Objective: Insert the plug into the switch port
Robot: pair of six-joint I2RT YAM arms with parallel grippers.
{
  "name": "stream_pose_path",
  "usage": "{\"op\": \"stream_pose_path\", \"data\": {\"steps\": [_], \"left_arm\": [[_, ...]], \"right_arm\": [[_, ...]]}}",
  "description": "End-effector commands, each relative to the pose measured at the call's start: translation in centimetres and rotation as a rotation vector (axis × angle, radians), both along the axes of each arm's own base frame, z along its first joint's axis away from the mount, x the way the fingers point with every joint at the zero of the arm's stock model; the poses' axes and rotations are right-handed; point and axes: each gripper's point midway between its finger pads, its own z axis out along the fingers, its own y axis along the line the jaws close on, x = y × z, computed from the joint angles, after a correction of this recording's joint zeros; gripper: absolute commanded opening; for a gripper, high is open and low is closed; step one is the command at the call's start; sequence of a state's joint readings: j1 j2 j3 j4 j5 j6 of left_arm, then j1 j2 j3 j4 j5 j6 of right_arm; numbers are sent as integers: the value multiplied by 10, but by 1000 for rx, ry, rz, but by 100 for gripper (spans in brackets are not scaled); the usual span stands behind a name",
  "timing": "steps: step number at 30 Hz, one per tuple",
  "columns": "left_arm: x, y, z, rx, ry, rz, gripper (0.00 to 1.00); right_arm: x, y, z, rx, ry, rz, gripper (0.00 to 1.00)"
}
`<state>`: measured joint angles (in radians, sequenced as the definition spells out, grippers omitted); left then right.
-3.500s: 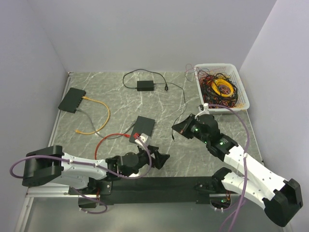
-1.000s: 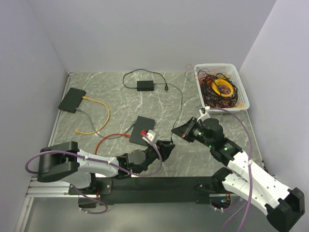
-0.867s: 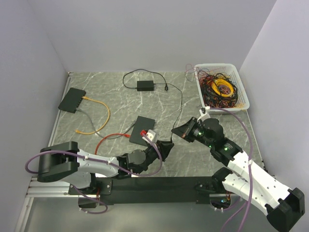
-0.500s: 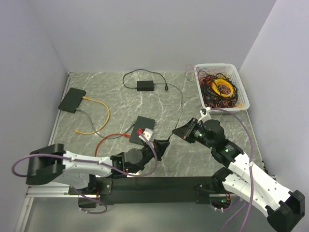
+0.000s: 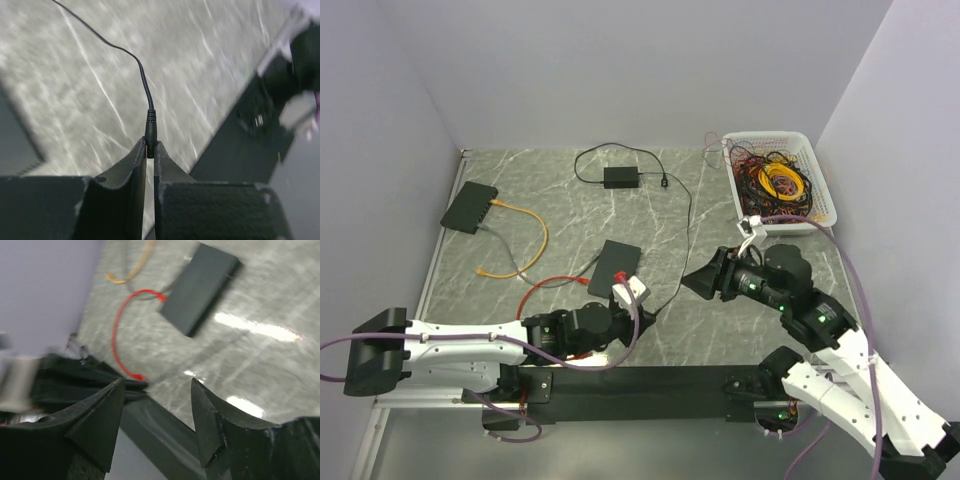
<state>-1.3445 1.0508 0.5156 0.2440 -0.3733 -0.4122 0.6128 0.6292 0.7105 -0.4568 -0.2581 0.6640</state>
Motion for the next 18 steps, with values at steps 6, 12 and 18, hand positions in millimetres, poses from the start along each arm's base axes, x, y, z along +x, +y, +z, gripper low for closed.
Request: {"op": "stream_pose_path", "data": {"steps": [6, 12, 18], "left_arm": [[-60, -7, -6, 44, 62, -364, 1], [-99, 4, 44, -113, 60, -560, 1], [-116, 21, 81, -219, 61, -625, 1]], "right_arm": [[-40, 25, 30, -13, -57, 350, 59], [-92, 49, 29, 124, -153, 671, 56], [-130, 67, 35, 223, -184, 837, 52]]}}
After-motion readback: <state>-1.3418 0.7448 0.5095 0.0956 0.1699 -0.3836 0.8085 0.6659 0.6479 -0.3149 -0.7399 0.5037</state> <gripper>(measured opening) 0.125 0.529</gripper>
